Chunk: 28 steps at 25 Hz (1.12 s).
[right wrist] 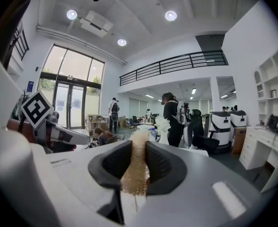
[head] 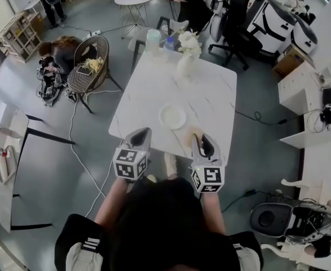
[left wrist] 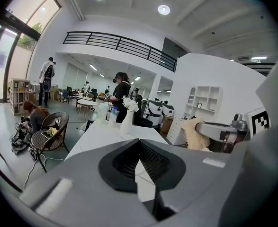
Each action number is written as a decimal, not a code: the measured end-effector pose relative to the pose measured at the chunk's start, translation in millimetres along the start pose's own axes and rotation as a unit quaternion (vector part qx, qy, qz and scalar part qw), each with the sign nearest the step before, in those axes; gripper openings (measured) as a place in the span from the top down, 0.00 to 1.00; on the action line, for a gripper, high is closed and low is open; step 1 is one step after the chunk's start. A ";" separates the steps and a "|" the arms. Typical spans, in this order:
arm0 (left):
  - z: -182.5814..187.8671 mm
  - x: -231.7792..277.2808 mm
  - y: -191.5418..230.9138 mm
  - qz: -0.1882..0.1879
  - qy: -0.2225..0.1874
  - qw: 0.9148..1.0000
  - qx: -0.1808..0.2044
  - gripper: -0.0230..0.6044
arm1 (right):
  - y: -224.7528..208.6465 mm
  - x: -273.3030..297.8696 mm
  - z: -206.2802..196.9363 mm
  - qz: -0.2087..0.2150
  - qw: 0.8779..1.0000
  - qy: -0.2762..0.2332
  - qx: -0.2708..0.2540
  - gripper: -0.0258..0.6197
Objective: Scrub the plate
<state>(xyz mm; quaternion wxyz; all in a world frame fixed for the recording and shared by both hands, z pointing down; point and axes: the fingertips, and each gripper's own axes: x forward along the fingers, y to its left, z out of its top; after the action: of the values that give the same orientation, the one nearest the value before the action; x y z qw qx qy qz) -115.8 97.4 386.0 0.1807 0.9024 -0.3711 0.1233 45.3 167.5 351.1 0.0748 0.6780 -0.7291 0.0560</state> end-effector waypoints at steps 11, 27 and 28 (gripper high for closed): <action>5.2 -8.1 -7.6 0.000 -0.006 1.000 0.013 0.95 | 0.0 -6.2 1.5 -0.003 1.000 -0.004 0.004 0.82; 8.0 -3.0 -11.2 0.003 -0.004 1.000 0.014 0.95 | -2.4 -1.4 2.0 0.008 1.000 -0.002 0.007 0.82; 8.4 -2.7 -11.0 0.003 -0.004 1.000 0.014 0.95 | -2.4 -0.5 2.7 0.009 1.000 -0.003 0.007 0.82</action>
<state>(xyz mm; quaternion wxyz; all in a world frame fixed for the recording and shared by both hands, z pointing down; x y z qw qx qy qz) -109.1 102.8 374.9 0.1663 0.9043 -0.3727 0.1254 47.6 167.4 348.3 0.0672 0.6724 -0.7347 0.0601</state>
